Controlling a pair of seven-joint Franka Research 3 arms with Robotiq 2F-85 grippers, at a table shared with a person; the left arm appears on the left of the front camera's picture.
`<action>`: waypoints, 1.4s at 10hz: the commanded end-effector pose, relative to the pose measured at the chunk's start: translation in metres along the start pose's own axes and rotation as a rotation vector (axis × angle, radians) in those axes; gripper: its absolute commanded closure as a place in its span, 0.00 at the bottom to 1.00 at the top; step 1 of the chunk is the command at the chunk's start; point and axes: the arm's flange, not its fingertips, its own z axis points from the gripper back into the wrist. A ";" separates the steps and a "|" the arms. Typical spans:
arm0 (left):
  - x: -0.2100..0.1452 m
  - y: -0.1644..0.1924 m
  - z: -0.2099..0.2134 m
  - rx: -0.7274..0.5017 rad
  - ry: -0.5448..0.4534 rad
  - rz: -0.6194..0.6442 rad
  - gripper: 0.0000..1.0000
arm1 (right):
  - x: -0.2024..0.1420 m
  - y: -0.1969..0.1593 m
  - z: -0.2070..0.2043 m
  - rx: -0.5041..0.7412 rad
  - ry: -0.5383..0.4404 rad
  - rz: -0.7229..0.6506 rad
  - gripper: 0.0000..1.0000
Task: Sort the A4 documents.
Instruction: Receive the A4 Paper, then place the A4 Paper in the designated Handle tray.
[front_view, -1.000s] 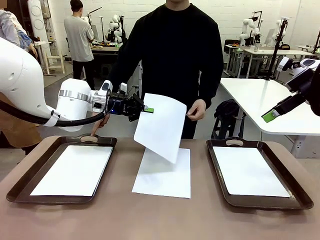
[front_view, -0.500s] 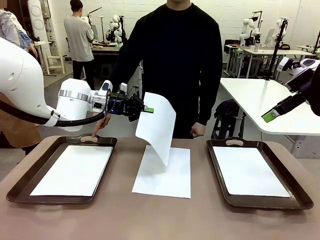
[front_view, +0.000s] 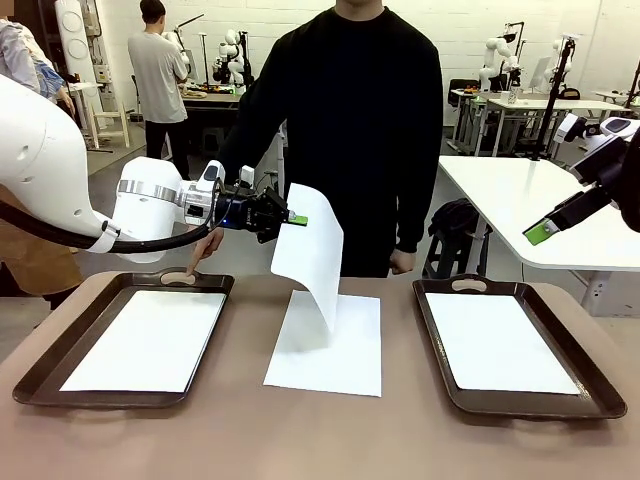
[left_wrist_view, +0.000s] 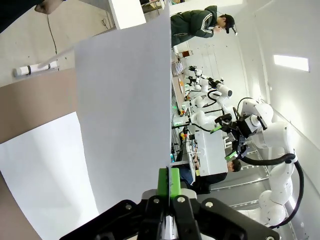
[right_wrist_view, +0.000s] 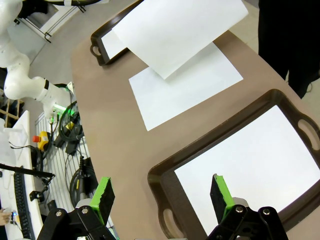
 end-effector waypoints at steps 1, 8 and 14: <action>0.000 0.000 0.000 -0.001 -0.001 0.000 1.00 | 0.000 -0.001 0.000 -0.004 -0.001 0.000 0.00; 0.000 0.000 0.000 -0.001 -0.001 0.000 1.00 | 0.000 -0.001 0.000 -0.004 -0.001 0.000 0.00; -0.077 -0.060 0.061 0.305 0.170 0.030 0.99 | 0.000 -0.001 0.000 -0.004 -0.001 0.000 0.00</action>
